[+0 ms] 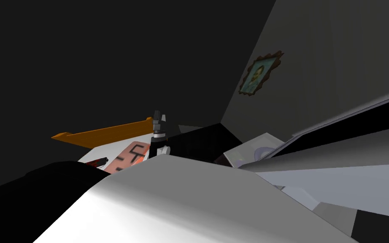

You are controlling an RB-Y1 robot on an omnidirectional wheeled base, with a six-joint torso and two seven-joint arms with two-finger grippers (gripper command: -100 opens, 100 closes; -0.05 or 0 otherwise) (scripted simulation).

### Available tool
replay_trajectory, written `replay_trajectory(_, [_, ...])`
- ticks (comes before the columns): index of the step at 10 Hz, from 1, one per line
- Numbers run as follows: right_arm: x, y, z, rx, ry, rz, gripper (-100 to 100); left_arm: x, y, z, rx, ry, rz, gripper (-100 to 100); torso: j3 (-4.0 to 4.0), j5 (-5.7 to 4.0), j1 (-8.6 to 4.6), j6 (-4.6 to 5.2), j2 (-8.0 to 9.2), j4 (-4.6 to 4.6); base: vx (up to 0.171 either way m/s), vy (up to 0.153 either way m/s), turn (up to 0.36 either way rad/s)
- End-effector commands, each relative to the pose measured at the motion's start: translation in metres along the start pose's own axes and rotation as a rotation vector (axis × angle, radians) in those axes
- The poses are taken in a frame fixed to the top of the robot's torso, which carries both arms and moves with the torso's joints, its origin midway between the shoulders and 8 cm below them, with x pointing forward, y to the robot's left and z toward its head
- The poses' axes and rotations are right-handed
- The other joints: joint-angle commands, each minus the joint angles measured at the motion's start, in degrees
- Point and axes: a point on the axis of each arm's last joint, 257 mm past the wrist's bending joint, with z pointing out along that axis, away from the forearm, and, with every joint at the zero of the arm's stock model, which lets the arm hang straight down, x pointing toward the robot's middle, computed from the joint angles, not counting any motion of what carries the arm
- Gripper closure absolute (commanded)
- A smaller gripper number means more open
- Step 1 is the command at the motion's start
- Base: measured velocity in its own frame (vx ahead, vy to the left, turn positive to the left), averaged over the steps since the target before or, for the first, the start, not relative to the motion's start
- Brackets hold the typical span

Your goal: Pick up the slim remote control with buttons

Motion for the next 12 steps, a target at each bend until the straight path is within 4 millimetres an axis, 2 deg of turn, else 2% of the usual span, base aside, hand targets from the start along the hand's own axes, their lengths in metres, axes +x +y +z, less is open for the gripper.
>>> replay_trajectory(1, [0.01,-0.016,-0.005,0.033,0.037,-0.048,-100,0.0,0.0,0.0,0.0,0.0,0.0,0,0.0,0.0,0.0,0.0,0.0,0.0,0.059,-0.077,0.134])
replay_trajectory(2, [0.011,-0.017,-0.005,0.034,0.038,-0.047,-100,0.0,0.0,0.0,0.0,0.0,0.0,0,0.01,0.01,0.02,-0.03,0.01,0.0,0.034,-0.053,0.091])
replay_trajectory(4, [0.022,-0.039,-0.013,0.076,0.098,-0.145,-100,0.0,0.0,0.0,0.0,0.0,0.0,0,0.05,0.03,0.13,-0.01,0.09,0.02,0.056,-0.074,0.197])
replay_trajectory(6, [0.023,-0.04,-0.011,0.079,0.107,-0.169,-100,0.0,0.0,0.0,0.0,0.0,0.0,0,-0.08,-0.02,-0.12,-0.04,-0.15,-0.03,0.09,-0.101,0.156])
replay_trajectory(7, [0.02,-0.033,-0.002,0.07,0.11,-0.203,-100,0.0,0.0,0.0,0.0,0.0,0.0,0,-0.05,-0.01,0.03,0.03,-0.07,-0.02,0.057,-0.056,0.086])
replay_trajectory(8, [0.021,-0.038,-0.006,0.076,0.108,-0.182,-100,0.0,0.0,0.0,0.0,0.0,0.0,0,-0.02,0.01,0.12,-0.01,-0.03,0.0,0.029,-0.029,0.035])
replay_trajectory(9, [0.02,-0.037,-0.005,0.074,0.108,-0.188,0,0.0,0.0,0.0,0.0,0.0,0.0,0,0.04,0.05,0.24,0.04,0.08,0.01,0.006,-0.006,-0.003])
replay_trajectory(10, [0.02,-0.027,0.006,0.076,0.105,-0.181,-100,0.0,0.0,0.0,0.0,0.0,0.0,0,0.09,0.07,0.33,0.04,0.17,0.03,-0.01,-0.036,0.047])
replay_trajectory(12, [0.02,-0.017,0.017,0.076,0.102,-0.174,-100,0.0,0.0,0.0,0.0,0.0,0.0,0,0.18,0.03,0.14,0.03,0.32,0.06,-0.034,-0.068,0.06])
